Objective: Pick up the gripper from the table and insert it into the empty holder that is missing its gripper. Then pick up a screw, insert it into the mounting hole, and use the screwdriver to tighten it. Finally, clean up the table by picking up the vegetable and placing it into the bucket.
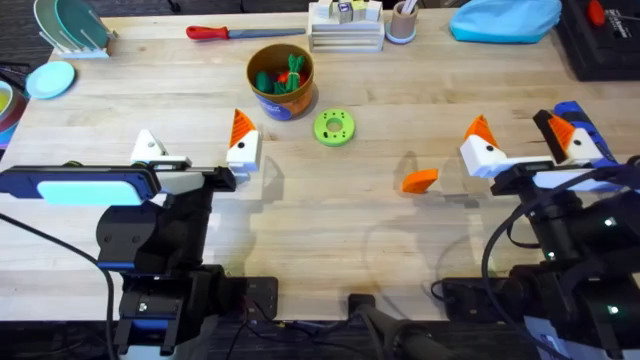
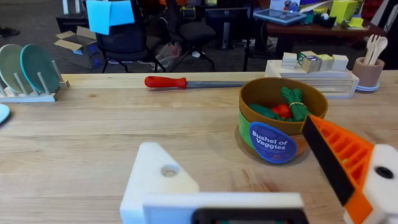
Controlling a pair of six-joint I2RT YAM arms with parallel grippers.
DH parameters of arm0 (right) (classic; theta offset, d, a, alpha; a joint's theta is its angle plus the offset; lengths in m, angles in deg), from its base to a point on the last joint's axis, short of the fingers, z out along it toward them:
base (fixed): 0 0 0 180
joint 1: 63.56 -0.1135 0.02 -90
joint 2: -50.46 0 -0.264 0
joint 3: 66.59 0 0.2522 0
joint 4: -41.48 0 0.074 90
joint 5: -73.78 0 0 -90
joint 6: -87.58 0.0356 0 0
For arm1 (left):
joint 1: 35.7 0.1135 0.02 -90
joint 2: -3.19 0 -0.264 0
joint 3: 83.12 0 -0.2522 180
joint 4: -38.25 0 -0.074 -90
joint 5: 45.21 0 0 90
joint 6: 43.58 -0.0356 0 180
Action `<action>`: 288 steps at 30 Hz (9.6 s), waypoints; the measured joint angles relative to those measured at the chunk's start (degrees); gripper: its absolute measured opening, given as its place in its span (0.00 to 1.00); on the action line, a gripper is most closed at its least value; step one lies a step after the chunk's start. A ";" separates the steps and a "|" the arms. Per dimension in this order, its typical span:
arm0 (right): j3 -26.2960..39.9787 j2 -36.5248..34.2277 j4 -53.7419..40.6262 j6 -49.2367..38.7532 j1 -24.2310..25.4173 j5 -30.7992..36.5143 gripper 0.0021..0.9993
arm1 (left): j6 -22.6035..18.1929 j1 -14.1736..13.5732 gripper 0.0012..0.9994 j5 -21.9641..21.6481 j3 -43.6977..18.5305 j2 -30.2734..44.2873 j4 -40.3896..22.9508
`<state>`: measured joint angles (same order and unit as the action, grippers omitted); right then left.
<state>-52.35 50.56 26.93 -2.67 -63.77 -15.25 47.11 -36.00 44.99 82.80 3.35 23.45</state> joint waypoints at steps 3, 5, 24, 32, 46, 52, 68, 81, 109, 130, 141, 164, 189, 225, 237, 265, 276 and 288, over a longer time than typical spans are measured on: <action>0.05 0.00 -0.54 0.00 0.00 0.01 0.94 | -0.01 0.00 0.99 0.00 0.00 0.00 -0.01; 0.11 -0.07 -0.92 0.00 0.00 0.07 0.95 | 0.00 0.00 0.99 0.00 0.00 0.00 -0.02; 12.33 -4.75 -18.07 4.87 0.00 -0.48 0.95 | 0.26 0.00 0.99 1.29 -20.91 8.29 -25.35; 42.35 -21.92 -40.67 3.14 0.00 -0.68 0.95 | -1.23 0.00 0.99 -0.62 -49.33 33.29 -55.95; 57.02 -33.31 -52.02 2.99 0.00 -8.32 0.95 | 9.21 0.75 0.99 -3.00 -58.47 57.27 -65.81; 57.02 -33.31 -52.02 1.00 0.00 -8.81 0.95 | 29.54 3.85 0.99 -3.52 -58.42 63.11 -67.69; 57.02 -33.31 -53.17 -13.55 0.00 -8.96 0.95 | 55.31 5.44 0.51 -0.61 -54.01 78.53 -60.50; 57.02 -33.29 -54.38 -6.54 0.00 -9.01 0.94 | 49.57 -6.18 0.02 0.46 -55.59 66.23 -62.16; 57.02 -33.31 -55.23 -4.39 0.00 -9.42 0.95 | 16.22 -32.94 0.99 0.81 -65.66 48.19 -40.94; 57.02 -33.31 -55.28 -4.39 0.00 -9.42 0.95 | 2.19 -32.94 0.99 1.14 -54.91 45.90 -23.35; 57.02 -33.31 -55.33 -4.39 0.00 -9.42 0.95 | -4.34 -32.95 0.99 6.24 -23.36 27.99 6.31; 57.02 -33.31 -55.34 -4.39 0.00 -9.42 0.95 | -4.50 -28.09 0.99 7.62 0.00 0.15 13.99; 57.02 -33.31 -55.36 -4.39 0.00 -9.42 0.95 | -4.50 -25.16 0.99 17.63 -0.01 0.15 -2.21; 57.02 -33.36 -54.12 -4.42 0.00 -11.39 0.95 | -3.66 -25.16 0.99 37.07 -0.02 0.14 -2.00; 57.13 -49.98 -61.23 -12.10 -7.26 -11.97 0.95 | -0.41 -25.16 0.99 43.08 -0.02 0.15 -2.43; 57.24 -80.93 -58.55 -28.38 -28.02 1.34 0.73 | 0.31 -25.16 0.99 43.74 -0.02 0.13 -2.47; 57.40 -81.59 -57.71 -28.52 -28.02 1.75 0.48 | 0.46 -25.16 0.99 43.74 -0.02 0.13 -2.47; 57.60 -81.59 -58.14 -28.25 -28.02 0.66 0.01 | 0.45 -25.16 0.99 43.74 -0.02 0.13 -2.47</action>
<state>5.25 -31.03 -31.21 -30.92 -91.79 -14.60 47.55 -61.16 88.73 82.78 3.48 20.98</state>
